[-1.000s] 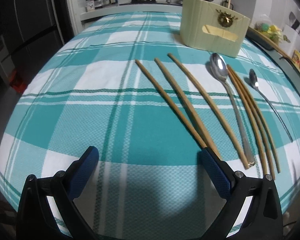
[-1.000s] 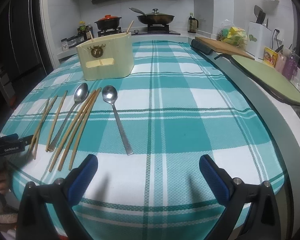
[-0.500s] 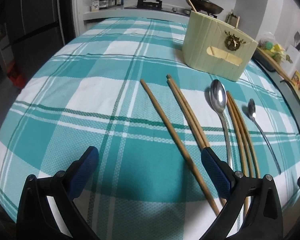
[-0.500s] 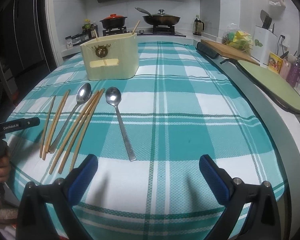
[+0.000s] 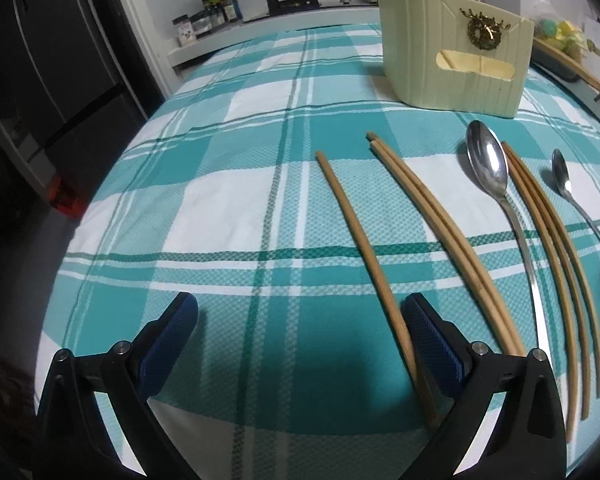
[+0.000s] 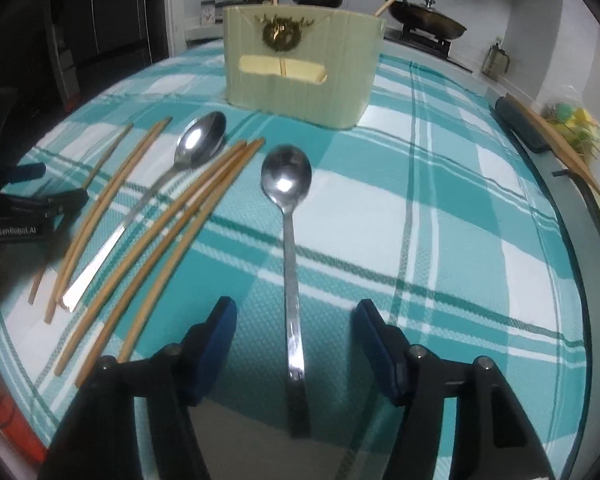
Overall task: Organize utensils
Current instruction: 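Grasp a wooden chopstick with the left tool while the right tool grasps a steel spoon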
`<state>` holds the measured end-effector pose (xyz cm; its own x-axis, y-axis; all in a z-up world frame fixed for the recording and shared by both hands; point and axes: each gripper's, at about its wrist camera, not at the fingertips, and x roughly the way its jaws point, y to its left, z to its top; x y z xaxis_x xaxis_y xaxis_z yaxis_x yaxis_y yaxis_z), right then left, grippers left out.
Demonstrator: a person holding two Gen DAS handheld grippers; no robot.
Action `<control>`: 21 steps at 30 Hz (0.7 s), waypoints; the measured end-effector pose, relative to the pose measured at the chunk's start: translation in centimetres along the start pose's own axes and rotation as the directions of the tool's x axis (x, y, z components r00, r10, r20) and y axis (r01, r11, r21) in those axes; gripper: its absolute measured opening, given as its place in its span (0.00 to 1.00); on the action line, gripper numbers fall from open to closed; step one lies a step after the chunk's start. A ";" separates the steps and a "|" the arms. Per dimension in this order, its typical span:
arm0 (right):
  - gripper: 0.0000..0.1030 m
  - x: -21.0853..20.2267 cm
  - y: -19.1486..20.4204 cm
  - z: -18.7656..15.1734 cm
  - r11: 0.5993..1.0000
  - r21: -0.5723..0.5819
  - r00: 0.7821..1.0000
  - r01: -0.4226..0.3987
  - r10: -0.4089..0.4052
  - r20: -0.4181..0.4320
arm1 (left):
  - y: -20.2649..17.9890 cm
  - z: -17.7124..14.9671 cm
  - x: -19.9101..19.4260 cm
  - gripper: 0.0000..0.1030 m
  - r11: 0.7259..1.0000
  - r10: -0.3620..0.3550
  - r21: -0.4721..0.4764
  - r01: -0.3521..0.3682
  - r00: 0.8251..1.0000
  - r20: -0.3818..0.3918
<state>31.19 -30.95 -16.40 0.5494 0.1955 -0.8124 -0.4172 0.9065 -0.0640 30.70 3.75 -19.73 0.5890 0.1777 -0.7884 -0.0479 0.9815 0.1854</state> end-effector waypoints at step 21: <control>0.78 1.8 -1.9 2.4 0.996 -0.025 0.984 -0.090 0.085 -0.159 | 1.3 3.7 3.0 0.97 0.972 -0.203 0.087 0.217 0.968 -0.145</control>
<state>34.74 -31.42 -16.38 0.3903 0.2098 -0.8965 -0.4832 0.8755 -0.0054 35.41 5.34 -19.69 0.4634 -0.0167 -0.8860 0.1514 0.9866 0.0606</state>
